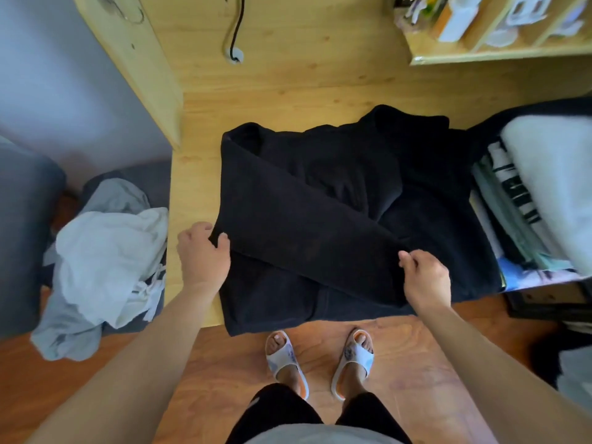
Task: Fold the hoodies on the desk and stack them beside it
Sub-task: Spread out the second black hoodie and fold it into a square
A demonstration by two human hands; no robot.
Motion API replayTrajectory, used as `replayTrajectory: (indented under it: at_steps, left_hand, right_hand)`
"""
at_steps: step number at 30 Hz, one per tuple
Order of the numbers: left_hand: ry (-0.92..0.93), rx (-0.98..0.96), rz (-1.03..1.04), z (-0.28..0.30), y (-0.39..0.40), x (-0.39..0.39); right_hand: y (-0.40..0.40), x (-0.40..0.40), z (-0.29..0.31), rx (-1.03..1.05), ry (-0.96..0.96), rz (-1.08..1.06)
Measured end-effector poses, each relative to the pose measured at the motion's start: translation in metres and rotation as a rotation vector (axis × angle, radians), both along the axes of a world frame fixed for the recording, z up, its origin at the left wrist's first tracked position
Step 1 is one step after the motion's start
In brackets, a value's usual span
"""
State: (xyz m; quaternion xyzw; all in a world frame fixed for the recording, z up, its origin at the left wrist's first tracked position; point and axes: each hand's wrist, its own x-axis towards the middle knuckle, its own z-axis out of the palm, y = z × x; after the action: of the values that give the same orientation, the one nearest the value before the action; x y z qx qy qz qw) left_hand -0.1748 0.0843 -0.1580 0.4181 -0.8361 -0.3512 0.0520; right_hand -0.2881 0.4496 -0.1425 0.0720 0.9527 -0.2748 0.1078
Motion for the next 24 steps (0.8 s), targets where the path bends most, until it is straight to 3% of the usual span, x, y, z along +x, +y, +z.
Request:
replayTrajectory:
  at_steps: [2,5,9,12,14,15,17,19,22,24]
  left_hand:
    - [-0.09,0.022,-0.034,0.0,-0.005,-0.009]
    - [-0.106,-0.151,-0.256,0.002,-0.016,-0.025]
    - [-0.121,-0.292,-0.263,0.013,-0.051,-0.058]
    - [-0.471,-0.342,-0.238,0.026,-0.057,-0.071]
    - [-0.632,-0.524,-0.265,0.03,-0.05,-0.072]
    - [-0.573,-0.639,-0.312,0.031,-0.045,-0.074]
    - [-0.275,-0.756,-0.501,0.029,-0.03,-0.088]
    - [-0.117,-0.674,-0.692,0.025,-0.007,-0.115]
    - [-0.323,-0.371,-0.662,-0.002,0.011,-0.14]
    - [-0.392,-0.327,-0.561,-0.025,0.001,-0.136]
  right_hand:
    - [-0.001,-0.002,-0.002,-0.006,-0.029,0.033]
    - [-0.005,-0.005,-0.008,0.022,-0.053,0.12]
    - [-0.027,-0.017,-0.018,-0.034,0.004,0.224]
    - [-0.054,-0.037,-0.008,0.07,-0.103,0.29]
    - [-0.064,-0.05,0.005,0.103,-0.068,0.308]
    - [-0.066,-0.058,0.009,0.103,0.091,0.336]
    - [-0.07,-0.07,0.008,0.191,0.376,0.496]
    - [-0.074,-0.082,-0.004,0.259,0.392,0.711]
    - [-0.085,-0.087,-0.026,0.245,0.209,0.826]
    - [-0.095,-0.085,-0.039,0.227,0.167,0.801]
